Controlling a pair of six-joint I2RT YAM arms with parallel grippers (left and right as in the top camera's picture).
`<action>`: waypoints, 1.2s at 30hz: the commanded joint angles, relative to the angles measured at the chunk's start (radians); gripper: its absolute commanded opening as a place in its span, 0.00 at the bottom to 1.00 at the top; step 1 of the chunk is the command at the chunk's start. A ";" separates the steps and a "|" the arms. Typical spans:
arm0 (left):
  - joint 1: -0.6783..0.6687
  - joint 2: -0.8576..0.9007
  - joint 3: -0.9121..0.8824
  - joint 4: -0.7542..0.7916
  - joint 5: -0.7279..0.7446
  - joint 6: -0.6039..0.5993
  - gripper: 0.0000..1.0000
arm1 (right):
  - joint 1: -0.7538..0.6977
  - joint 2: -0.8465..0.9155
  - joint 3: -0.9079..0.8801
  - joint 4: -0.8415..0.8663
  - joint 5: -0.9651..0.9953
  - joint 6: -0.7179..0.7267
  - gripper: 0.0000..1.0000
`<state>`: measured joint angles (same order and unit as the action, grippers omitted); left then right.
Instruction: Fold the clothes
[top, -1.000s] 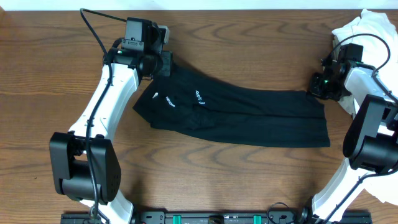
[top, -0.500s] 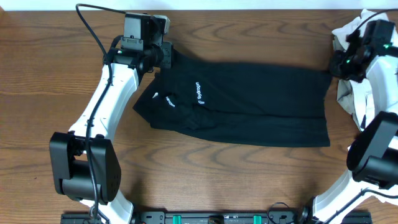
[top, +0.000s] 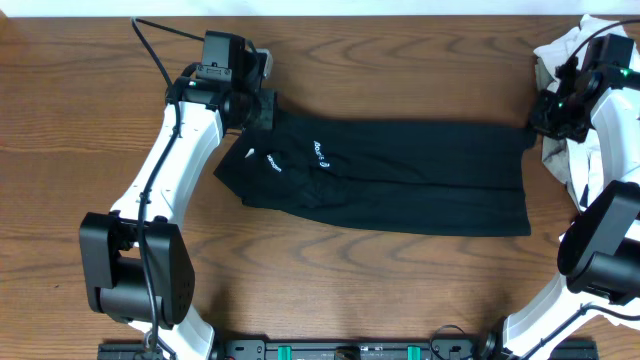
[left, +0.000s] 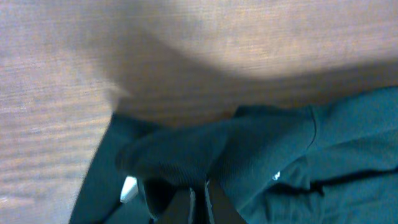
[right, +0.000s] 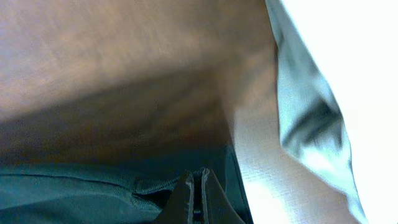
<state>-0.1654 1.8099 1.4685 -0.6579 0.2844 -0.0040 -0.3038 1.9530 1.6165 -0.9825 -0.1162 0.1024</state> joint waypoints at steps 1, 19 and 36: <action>0.007 -0.024 0.010 -0.036 -0.005 -0.012 0.06 | -0.005 -0.008 0.008 -0.051 0.103 -0.003 0.01; 0.007 -0.024 0.008 -0.251 -0.005 -0.012 0.06 | -0.043 -0.008 0.000 -0.197 0.277 0.032 0.01; 0.007 -0.024 -0.074 -0.329 0.044 -0.012 0.06 | -0.043 -0.007 -0.152 -0.154 0.277 0.032 0.30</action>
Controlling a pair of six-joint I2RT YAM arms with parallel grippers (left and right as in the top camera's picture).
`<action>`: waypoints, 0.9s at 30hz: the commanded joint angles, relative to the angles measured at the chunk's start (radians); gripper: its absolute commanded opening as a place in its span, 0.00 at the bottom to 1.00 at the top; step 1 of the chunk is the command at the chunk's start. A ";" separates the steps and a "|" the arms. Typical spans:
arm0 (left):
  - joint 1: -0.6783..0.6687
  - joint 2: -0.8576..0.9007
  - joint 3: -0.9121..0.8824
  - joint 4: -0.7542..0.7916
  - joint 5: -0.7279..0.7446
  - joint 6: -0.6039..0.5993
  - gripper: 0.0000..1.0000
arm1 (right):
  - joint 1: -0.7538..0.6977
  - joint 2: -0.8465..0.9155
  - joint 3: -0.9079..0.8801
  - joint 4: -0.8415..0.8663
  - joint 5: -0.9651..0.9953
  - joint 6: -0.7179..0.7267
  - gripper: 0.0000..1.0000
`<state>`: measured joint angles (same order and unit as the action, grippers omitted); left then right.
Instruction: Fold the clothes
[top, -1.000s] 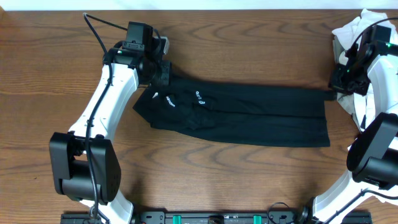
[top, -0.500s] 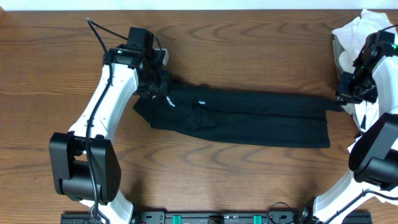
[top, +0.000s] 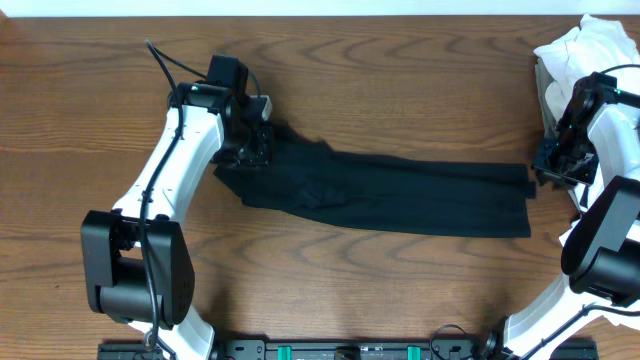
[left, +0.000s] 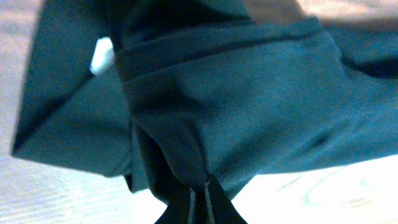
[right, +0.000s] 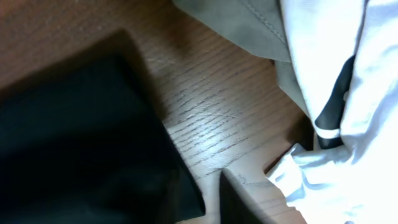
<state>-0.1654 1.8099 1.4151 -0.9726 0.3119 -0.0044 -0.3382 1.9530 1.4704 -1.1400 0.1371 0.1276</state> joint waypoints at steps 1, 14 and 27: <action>0.007 -0.024 -0.023 -0.019 0.016 -0.012 0.06 | -0.009 -0.007 -0.006 0.003 0.024 0.006 0.32; 0.007 -0.024 -0.070 -0.021 0.016 -0.012 0.06 | -0.008 -0.007 -0.006 -0.003 -0.243 -0.055 0.32; 0.007 -0.024 -0.085 -0.021 0.016 -0.012 0.06 | -0.001 -0.004 -0.122 0.147 -0.258 -0.054 0.29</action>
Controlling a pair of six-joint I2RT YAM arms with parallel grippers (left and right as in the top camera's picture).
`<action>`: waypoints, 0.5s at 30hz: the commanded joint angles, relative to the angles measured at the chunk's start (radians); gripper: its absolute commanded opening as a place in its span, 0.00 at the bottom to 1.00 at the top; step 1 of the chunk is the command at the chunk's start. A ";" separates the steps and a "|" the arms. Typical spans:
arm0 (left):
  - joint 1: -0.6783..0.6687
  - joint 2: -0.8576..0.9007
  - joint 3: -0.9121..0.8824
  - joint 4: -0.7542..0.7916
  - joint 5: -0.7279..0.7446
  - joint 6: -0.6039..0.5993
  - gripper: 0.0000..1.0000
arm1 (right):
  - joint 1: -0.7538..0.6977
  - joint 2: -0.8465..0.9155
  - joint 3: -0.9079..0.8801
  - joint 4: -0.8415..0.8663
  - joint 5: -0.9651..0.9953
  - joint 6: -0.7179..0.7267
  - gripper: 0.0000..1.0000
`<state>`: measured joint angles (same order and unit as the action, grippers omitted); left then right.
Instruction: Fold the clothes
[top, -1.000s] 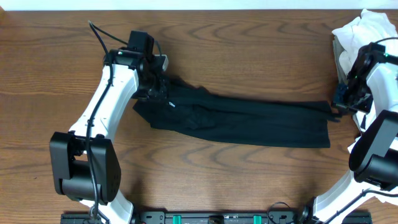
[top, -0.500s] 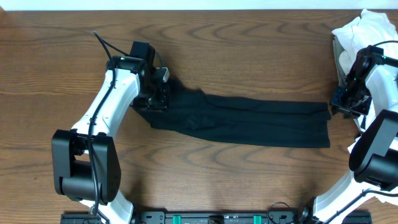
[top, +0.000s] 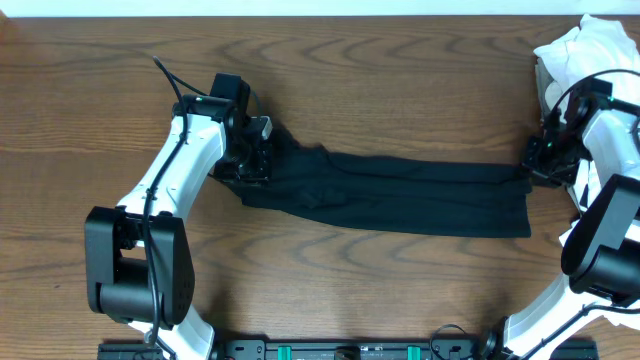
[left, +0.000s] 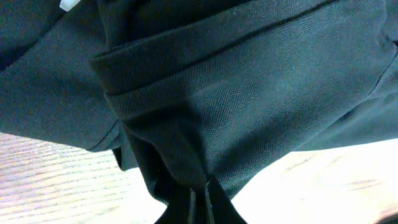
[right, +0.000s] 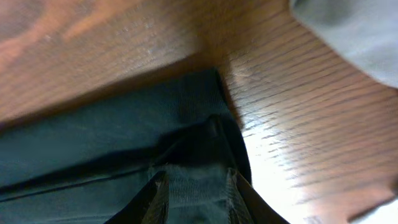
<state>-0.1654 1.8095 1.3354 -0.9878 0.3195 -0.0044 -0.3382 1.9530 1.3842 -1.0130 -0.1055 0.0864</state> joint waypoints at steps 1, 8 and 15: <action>0.007 -0.023 -0.006 -0.006 0.009 -0.012 0.06 | -0.001 -0.004 -0.054 0.036 -0.016 -0.013 0.29; 0.007 -0.023 -0.006 -0.006 0.008 -0.012 0.06 | -0.004 -0.005 -0.079 -0.034 -0.021 -0.017 0.23; 0.007 -0.023 -0.006 -0.006 0.008 -0.012 0.06 | -0.037 -0.005 -0.067 -0.146 -0.011 -0.016 0.32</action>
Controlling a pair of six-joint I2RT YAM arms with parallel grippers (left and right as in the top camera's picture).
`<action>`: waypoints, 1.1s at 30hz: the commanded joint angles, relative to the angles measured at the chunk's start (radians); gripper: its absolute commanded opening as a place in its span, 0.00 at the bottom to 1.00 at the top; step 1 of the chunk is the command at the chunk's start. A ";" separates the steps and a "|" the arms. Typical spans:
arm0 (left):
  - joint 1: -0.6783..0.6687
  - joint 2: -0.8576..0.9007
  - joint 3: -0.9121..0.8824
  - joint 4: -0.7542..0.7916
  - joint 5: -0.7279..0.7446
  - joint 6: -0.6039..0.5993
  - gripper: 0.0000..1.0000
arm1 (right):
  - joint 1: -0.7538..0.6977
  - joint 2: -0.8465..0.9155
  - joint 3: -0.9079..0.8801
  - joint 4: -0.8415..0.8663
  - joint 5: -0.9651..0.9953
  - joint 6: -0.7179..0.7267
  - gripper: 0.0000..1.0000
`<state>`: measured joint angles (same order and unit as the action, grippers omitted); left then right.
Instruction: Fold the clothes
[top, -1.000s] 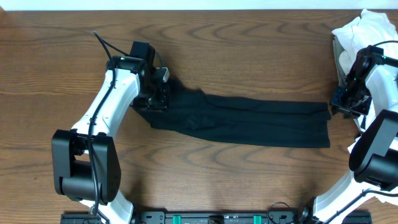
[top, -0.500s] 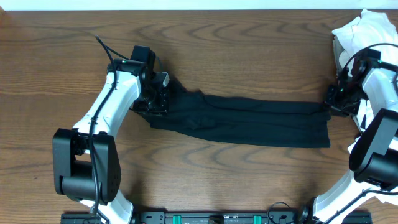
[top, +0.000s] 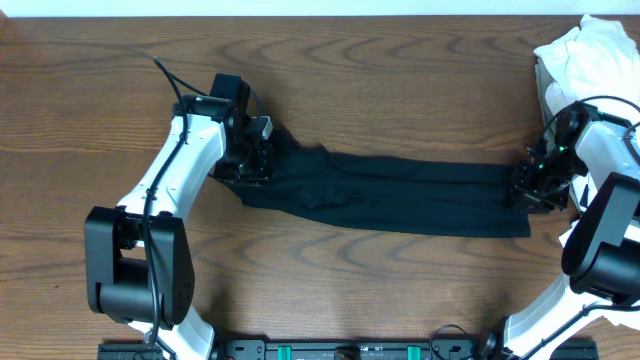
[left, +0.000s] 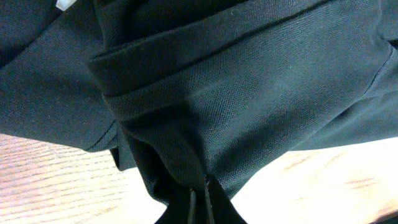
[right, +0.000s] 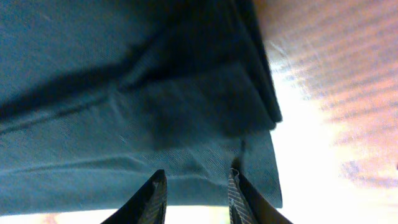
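A pair of black trousers (top: 400, 195) lies stretched left to right across the wooden table, folded lengthwise into a long band. My left gripper (top: 255, 160) is shut on a bunched fold of the trousers (left: 205, 124) at their left, waist end. My right gripper (top: 527, 188) stands open just over the right end of the trousers (right: 124, 124), its fingers (right: 155, 196) straddling the cloth near the hem corner.
A heap of white and grey clothes (top: 585, 50) lies at the table's back right corner, close behind the right arm. Bare wood table (top: 400, 90) spreads behind and in front of the trousers.
My right gripper has moved from the upper right corner of the trousers down toward the front, over the cloth end, still open. The left gripper and its hold are unchanged.
At first both grippers were shut on the trousers' far edge, the cloth lying wide with its logos showing. Then the far edge lay folded over toward the front, the right gripper open beside the cloth. The left stays shut on the waist; the right now hovers open over the right end.
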<state>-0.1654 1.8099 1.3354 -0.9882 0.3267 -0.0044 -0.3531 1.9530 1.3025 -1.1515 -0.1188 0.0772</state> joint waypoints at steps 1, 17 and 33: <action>0.007 -0.024 -0.006 -0.006 0.002 -0.012 0.06 | -0.026 -0.005 0.015 -0.008 0.002 -0.007 0.33; 0.007 -0.021 -0.003 -0.025 -0.084 -0.013 0.07 | -0.027 -0.005 0.014 0.002 0.002 -0.008 0.34; 0.002 -0.107 0.065 0.183 0.133 0.042 0.06 | -0.027 -0.005 0.011 0.022 0.002 -0.007 0.34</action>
<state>-0.1650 1.6531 1.4265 -0.7990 0.3954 0.0154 -0.3786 1.9530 1.3025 -1.1339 -0.1162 0.0757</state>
